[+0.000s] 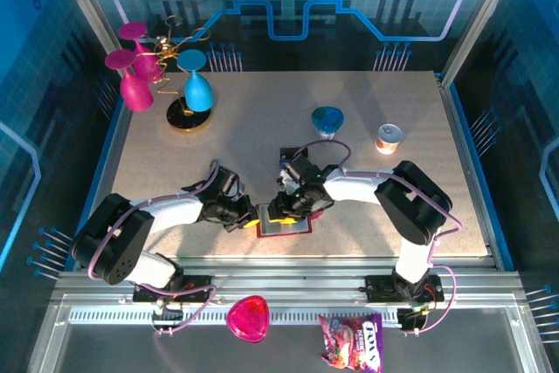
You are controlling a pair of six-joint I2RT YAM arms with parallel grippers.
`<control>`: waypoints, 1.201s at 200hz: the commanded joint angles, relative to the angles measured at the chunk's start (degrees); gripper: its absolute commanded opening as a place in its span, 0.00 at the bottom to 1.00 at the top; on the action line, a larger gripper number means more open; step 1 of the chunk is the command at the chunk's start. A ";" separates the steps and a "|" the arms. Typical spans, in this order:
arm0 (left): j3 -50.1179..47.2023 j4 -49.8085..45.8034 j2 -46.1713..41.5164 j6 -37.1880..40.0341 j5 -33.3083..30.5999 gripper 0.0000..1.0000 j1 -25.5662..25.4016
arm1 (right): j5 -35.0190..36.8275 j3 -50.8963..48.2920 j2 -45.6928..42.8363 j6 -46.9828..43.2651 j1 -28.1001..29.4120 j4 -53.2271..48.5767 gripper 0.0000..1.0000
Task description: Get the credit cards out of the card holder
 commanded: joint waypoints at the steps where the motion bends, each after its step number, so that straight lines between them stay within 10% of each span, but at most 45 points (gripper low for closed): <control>1: 2.00 -4.04 -1.76 0.43 -0.64 0.11 -0.46 | -1.10 -2.10 -1.00 1.54 -0.98 1.97 0.42; 133: 3.17 4.68 3.45 -5.28 4.54 0.32 -2.27 | -4.97 -8.98 -1.82 5.11 -3.09 12.31 0.39; 240: 4.23 5.49 4.53 -5.62 5.07 0.23 -2.66 | -6.67 -11.49 -1.84 7.86 -3.69 17.31 0.38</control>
